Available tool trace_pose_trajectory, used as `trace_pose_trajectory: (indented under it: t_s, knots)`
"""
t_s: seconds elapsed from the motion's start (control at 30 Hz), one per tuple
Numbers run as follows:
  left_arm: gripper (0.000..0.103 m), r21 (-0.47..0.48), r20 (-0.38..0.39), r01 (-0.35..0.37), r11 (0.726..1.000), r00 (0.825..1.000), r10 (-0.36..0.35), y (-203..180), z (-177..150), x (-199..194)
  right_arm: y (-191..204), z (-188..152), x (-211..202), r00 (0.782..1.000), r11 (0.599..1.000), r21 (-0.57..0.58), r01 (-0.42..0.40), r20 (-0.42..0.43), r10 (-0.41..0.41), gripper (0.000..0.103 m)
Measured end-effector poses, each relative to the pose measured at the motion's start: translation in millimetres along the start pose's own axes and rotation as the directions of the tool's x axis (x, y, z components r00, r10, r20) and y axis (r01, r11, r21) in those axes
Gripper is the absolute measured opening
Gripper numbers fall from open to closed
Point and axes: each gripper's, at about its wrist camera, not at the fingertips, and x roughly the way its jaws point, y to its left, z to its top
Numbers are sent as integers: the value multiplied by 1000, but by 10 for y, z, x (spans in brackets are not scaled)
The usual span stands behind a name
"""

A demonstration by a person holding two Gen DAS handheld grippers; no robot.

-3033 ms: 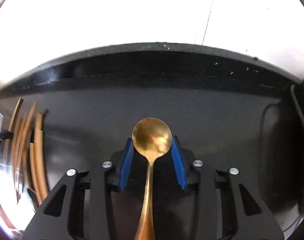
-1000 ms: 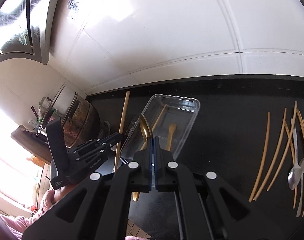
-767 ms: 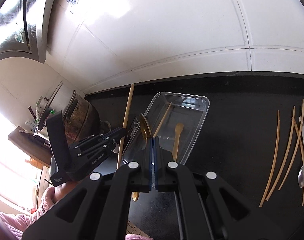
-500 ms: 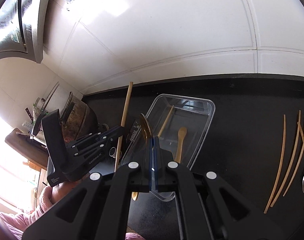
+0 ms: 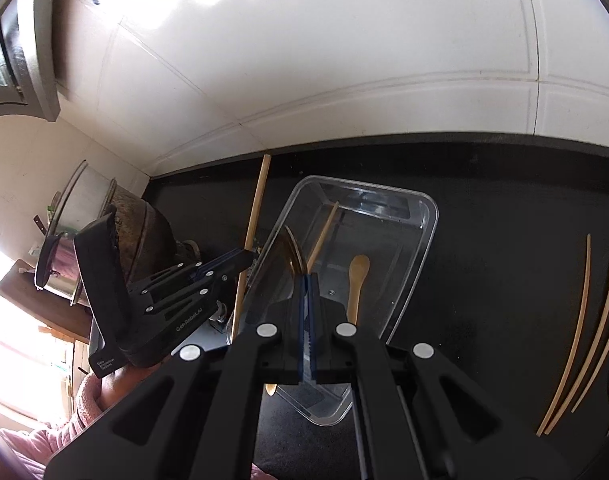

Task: Organize utensils
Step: 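Open both tools to drop the gold spoon and chopstick into the container, then move both tools back over the remaining chopsticks and silver spoons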

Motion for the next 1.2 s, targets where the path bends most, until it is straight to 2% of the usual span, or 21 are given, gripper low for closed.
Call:
trace_pose_trajectory:
  t_s: [0.03,0.1,0.13,0.17,0.2,0.23,0.27,0.3,0.33,0.4,0.47,0.57,0.67,0.7,0.8,0.9,1.03,1.2]
  knots:
    - [6,-2,-28,-3,1000,1000,3,9,-5,70,-18,14,63,1000,1000,4,8,-22,-7,2]
    - [17,2,-71,-27,1000,997,27,30,-5,177,-18,43,205,996,999,-15,42,-83,-43,2]
    - [53,2,-77,-44,999,996,44,38,-5,193,-5,59,240,993,997,-33,68,-94,-71,2]
    - [94,2,-68,-82,997,994,82,51,0,185,17,70,207,992,993,-60,101,-75,-105,3]
    - [97,-5,-36,-119,993,992,119,63,4,131,38,78,159,990,988,-86,128,-52,-133,3]
    - [97,-15,2,-137,990,990,138,83,16,46,44,92,72,987,981,-113,158,-19,-161,4]
    - [97,-26,11,-141,990,990,141,103,34,2,23,105,-2,985,978,-120,172,1,-174,17]
    - [97,-38,16,-149,988,989,150,124,45,-30,-37,121,-121,982,976,-112,188,31,-186,38]
    - [97,-51,23,-163,985,986,165,145,50,-70,-103,127,-226,979,975,-95,201,65,-196,96]
    - [97,-58,35,-170,984,984,172,123,61,-127,-288,75,-542,955,966,-45,255,169,-244,96]
    - [97,-59,49,-183,981,981,186,69,12,-201,-468,2,-742,938,957,-9,290,201,-282,96]
    - [97,-28,58,-195,980,979,196,-128,-43,-285,-849,-224,-1032,906,932,71,356,219,-363,96]
    - [97,12,60,-185,983,981,184,-389,-116,-334,-1188,-507,-1233,868,891,118,439,202,-454,96]
    - [97,31,57,-175,984,983,173,-522,-147,-335,-1286,-600,-1285,863,883,129,450,192,-468,96]
    - [97,75,35,-138,988,990,136,-867,-249,-315,-1629,-906,-1446,867,872,197,448,145,-478,96]
    - [97,123,2,-95,988,995,95,-1267,-353,-217,-1901,-1055,-1582,871,862,246,444,109,-479,96]
    - [97,196,-24,-51,979,998,57,-1814,-453,-113,-2124,-1273,-1773,881,865,237,442,64,-468,96]
    - [97,236,-35,-9,972,999,18,-2440,-467,-18,-2456,-1479,-2093,859,844,216,492,39,-511,96]
